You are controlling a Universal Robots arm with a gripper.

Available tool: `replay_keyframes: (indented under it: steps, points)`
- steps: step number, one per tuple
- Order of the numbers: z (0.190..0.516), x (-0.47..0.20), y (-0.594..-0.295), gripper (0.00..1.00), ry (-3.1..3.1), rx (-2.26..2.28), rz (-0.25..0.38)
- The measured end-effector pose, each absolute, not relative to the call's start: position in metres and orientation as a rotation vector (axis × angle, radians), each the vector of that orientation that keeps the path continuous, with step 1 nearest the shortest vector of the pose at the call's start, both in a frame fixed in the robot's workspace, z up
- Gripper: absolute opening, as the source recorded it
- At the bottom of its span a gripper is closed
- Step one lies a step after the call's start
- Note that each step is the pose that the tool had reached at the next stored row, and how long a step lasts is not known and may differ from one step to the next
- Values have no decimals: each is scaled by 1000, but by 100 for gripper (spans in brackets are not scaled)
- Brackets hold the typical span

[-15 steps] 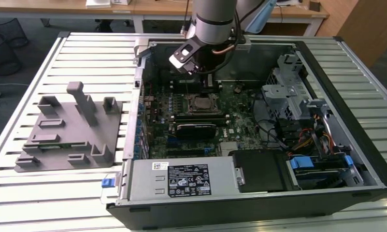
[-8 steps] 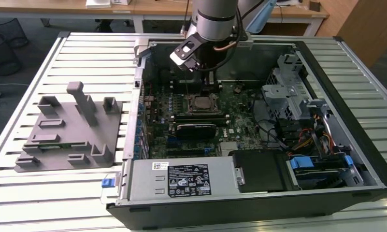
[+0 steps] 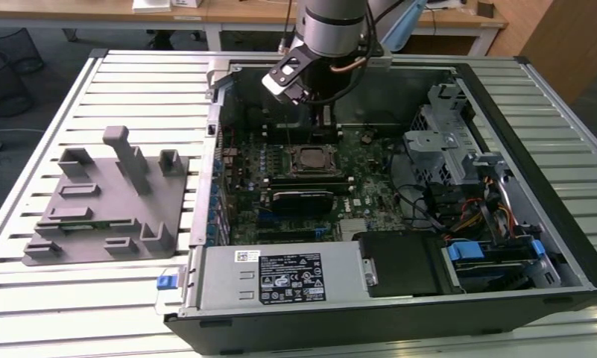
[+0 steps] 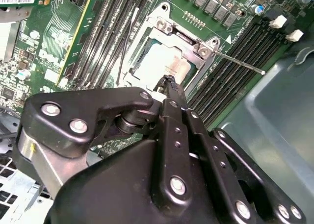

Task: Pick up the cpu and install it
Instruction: 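Install the first cpu locking lever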

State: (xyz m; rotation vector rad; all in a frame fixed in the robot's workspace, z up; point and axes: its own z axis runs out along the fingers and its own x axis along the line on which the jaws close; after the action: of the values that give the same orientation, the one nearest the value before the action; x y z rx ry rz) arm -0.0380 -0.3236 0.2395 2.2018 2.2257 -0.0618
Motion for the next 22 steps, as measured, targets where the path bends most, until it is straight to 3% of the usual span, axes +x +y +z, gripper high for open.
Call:
replay_keyframes:
  steps: [22]
  points:
    - [274, -38, -324, 11, 2228, 2198, -63]
